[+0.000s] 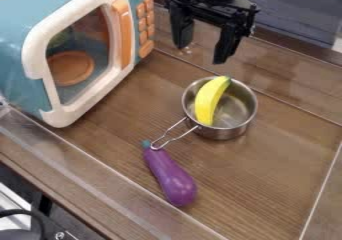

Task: Put the eggplant in the silver pot

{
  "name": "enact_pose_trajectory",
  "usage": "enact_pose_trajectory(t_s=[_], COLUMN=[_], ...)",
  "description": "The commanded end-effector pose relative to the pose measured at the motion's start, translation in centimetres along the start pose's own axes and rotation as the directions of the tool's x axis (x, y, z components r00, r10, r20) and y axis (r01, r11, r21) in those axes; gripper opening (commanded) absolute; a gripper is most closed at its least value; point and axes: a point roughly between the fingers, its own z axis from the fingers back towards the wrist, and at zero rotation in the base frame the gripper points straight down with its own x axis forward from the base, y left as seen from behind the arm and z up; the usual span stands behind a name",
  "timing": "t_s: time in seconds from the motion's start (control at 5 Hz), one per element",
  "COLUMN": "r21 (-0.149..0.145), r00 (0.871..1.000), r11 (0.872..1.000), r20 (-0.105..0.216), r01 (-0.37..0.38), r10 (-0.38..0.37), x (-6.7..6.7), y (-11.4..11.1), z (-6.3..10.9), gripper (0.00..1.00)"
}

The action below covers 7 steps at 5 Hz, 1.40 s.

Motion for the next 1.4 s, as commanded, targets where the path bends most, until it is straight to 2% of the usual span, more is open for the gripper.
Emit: enact_pose_trajectory(t_s=[0.0,0.2,0.4,0.6,0.8,1.2], r21=[-0.024,-0.051,-0.127,-0.166,-0.184,-0.19], r00=[0.971,0.883,0.758,0.68,0.676,0.679], r11=[0.976,0.89,0.748,0.66,0.653,0.655], r20=[-0.106,-0.161,-0.15,-0.142,-0.126,-0.104], r01=[-0.219,-0.453,-0.651,-0.733,-0.735,-0.731], r10=[0.215,0.441,0.635,0.719,0.726,0.727], x=[-3.7,-8.5,-9.2,-8.4,-8.1,-8.0], y=[-0.1,-0.4,-0.7,-0.7,-1.0,-1.6], z=[-4.0,-6.6,-8.7,-10.4,-10.9,-10.6], gripper=[1.0,1.0,1.0,1.0,1.0,1.0])
